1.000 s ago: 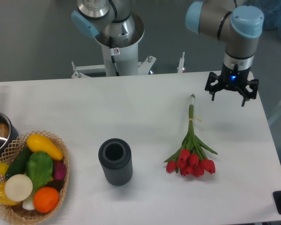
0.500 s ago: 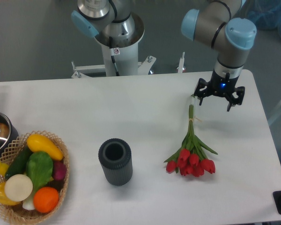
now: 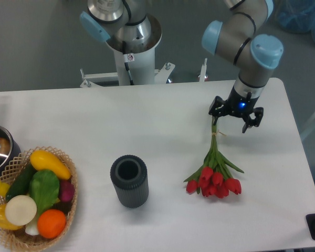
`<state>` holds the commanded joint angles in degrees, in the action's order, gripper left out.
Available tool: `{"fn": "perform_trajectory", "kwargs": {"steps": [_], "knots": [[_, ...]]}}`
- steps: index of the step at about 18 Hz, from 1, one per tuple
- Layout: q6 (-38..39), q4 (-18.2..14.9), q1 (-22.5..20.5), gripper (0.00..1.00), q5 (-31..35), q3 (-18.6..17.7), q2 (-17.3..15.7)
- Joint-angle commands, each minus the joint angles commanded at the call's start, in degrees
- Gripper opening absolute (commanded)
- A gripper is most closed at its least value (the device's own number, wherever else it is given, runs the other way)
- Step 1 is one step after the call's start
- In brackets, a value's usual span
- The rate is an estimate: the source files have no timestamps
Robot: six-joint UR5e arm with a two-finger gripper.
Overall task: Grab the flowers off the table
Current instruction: 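Move the open gripper over the tulip stems and lower toward them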
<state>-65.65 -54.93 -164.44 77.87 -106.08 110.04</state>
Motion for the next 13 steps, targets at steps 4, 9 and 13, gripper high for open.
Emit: {"fn": "perform_trajectory", "kwargs": {"steps": [4,9,13], "knots": [[-0.18,-0.09,1.05,1.0,0.35,0.44,0.7],[0.09,0.61,1.84,1.0,-0.87,0.26,2.2],[0.09,0.79,2.02,1.0,-1.67,-0.09,2.72]]}}
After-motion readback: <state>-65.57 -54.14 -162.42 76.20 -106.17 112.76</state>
